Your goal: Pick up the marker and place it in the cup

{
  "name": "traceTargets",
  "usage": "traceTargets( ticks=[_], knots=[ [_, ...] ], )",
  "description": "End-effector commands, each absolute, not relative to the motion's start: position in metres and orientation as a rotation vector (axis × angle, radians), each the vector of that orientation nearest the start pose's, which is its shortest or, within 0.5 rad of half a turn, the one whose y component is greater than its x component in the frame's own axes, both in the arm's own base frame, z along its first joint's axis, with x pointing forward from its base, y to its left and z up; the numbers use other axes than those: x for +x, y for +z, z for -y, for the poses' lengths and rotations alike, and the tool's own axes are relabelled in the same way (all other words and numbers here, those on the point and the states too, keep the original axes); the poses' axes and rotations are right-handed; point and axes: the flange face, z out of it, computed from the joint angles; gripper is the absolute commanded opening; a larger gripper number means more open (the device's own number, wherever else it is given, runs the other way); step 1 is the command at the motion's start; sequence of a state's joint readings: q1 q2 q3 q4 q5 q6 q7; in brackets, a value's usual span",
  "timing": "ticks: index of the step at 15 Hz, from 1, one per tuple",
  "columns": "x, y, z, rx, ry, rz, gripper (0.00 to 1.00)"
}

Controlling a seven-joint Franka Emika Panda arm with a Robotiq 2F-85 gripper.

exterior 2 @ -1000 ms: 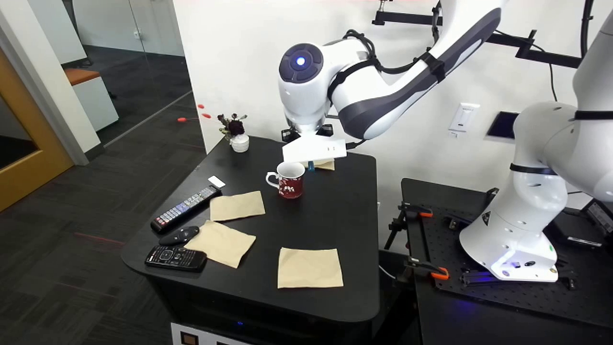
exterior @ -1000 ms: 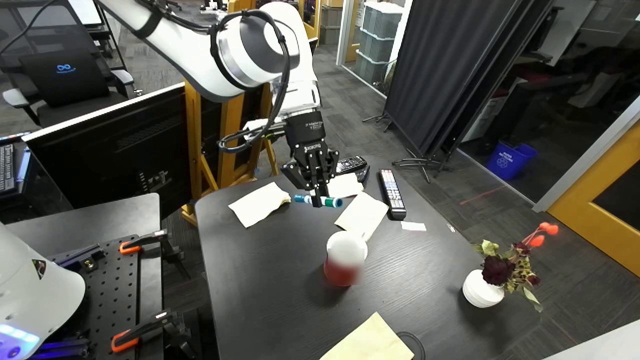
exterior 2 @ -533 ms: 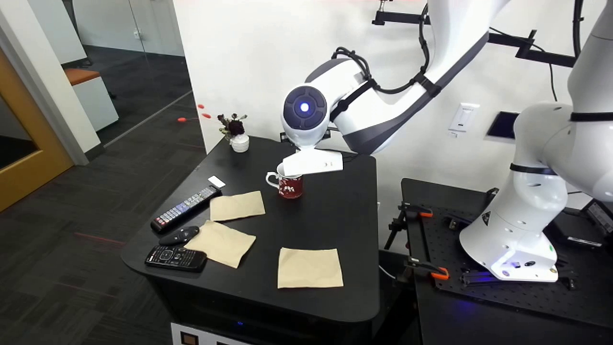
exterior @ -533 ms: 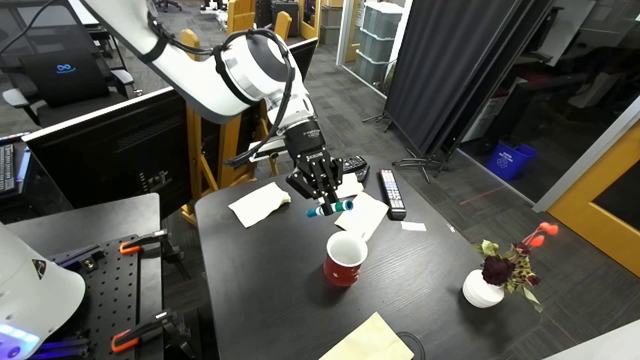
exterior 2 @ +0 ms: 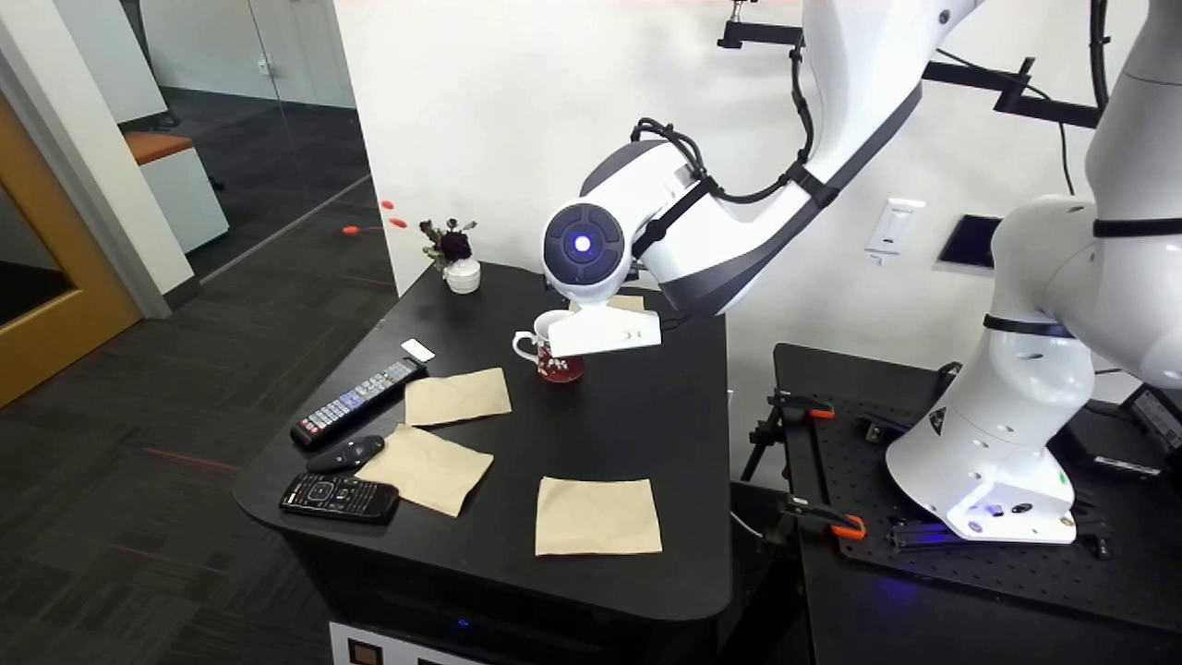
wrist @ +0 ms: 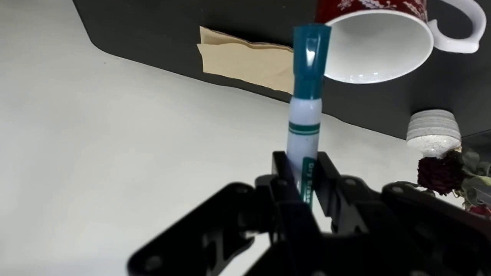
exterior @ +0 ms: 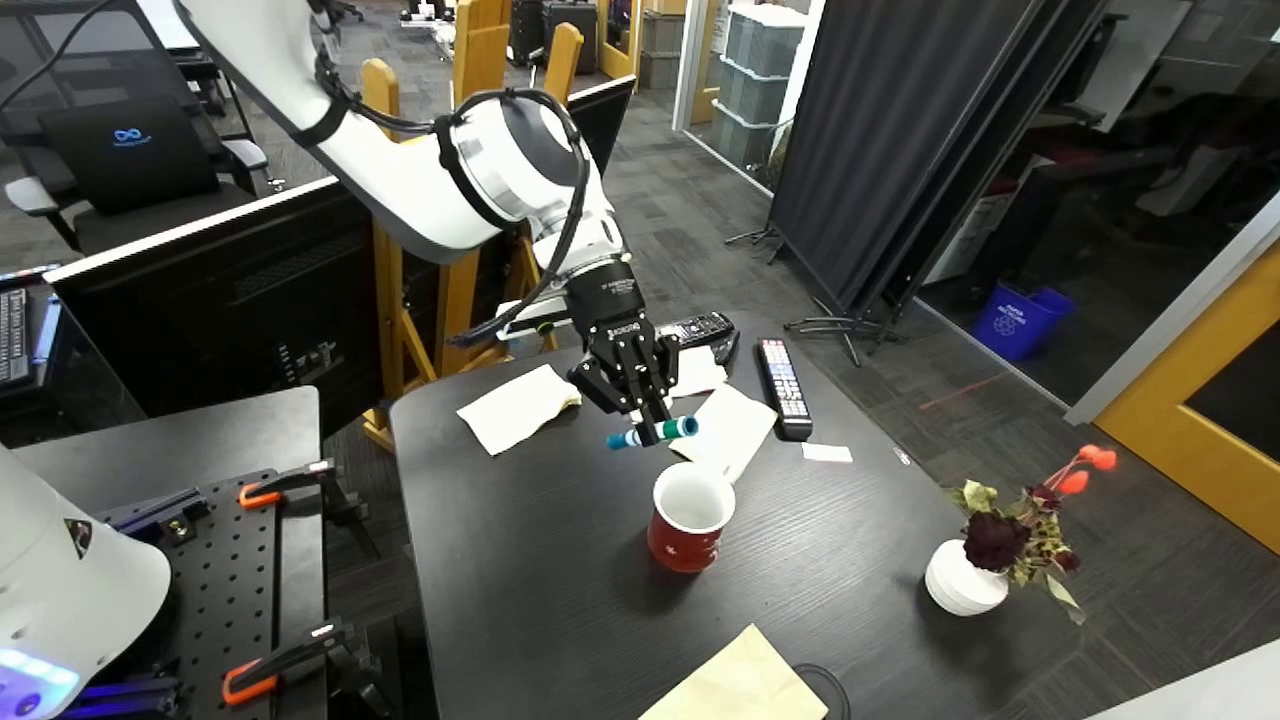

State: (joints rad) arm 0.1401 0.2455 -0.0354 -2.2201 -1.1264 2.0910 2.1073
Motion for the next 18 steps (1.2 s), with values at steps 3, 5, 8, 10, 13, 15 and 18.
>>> traceTargets(
  ticks=[3,5,8,10,13,15,18],
  knots=[
    [0.535,0.256,-0.008,1.862,0.839,1.337,0.05],
    [0.539,0.257,-0.004,1.798,0.913,1.332,0.05],
    [0.545,0.255,0.001,1.721,1.002,1.319,0.05],
    [0.549,0.248,0.003,1.693,1.041,1.315,0.05],
    [0.552,0.234,0.003,1.683,1.08,1.31,0.05],
    [0.553,0.224,0.002,1.675,1.092,1.304,0.05],
    [0.553,0.211,0.0,1.675,1.094,1.306,0.05]
  ],
)
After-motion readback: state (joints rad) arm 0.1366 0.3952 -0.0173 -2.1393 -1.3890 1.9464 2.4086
